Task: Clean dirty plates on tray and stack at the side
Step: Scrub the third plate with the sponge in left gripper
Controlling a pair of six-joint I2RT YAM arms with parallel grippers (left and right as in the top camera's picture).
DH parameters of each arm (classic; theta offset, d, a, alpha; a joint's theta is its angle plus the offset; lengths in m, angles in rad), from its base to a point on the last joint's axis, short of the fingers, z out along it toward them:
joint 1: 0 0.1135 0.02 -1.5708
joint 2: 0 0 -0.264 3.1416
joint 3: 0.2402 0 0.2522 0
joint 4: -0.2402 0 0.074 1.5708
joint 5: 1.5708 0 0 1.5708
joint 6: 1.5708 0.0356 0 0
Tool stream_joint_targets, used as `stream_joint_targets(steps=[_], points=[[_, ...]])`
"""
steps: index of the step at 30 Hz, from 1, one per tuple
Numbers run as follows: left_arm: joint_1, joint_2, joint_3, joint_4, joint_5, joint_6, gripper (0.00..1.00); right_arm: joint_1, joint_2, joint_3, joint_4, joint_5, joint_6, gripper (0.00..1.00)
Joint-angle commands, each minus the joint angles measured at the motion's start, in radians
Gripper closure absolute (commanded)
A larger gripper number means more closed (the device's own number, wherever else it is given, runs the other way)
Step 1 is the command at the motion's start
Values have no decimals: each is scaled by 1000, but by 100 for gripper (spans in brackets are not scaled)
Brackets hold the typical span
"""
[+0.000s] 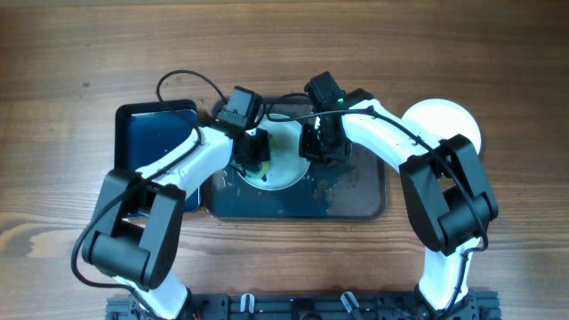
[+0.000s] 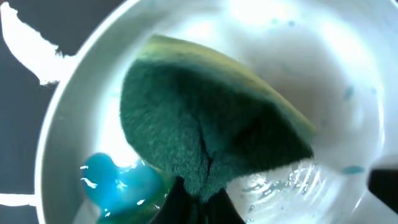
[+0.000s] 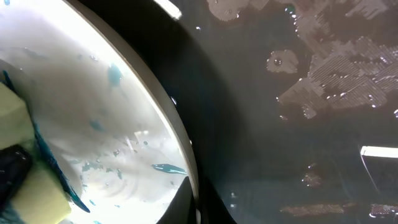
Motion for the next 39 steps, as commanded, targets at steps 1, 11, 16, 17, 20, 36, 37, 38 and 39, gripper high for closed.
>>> stream_joint_targets(steps=[1, 11, 16, 17, 20, 36, 37, 38, 39], points=[[-76, 13, -31, 17, 158, 183, 96, 2, 17, -3, 10, -28, -3, 96], [-68, 13, -14, 59, -36, 70, 96, 2, 17, -3, 10, -28, -3, 95], [-42, 13, -14, 201, -391, -188, 96, 2, 17, -3, 10, -28, -7, 96], [-39, 13, -14, 225, -406, -195, 96, 2, 17, -3, 10, -28, -7, 96], [-35, 13, -19, 228, -408, -195, 96, 2, 17, -3, 9, -28, -12, 96], [-31, 23, 48, 31, 99, 111, 96, 2, 17, -3, 8, -36, -29, 96], [-31, 23, 48, 39, -35, 61, 96, 2, 17, -3, 6, -36, -29, 96], [-31, 23, 48, 46, -200, 0, 96, 2, 17, -3, 6, -35, -29, 96], [-31, 23, 48, 46, -282, -33, 96, 2, 17, -3, 6, -35, -29, 96]])
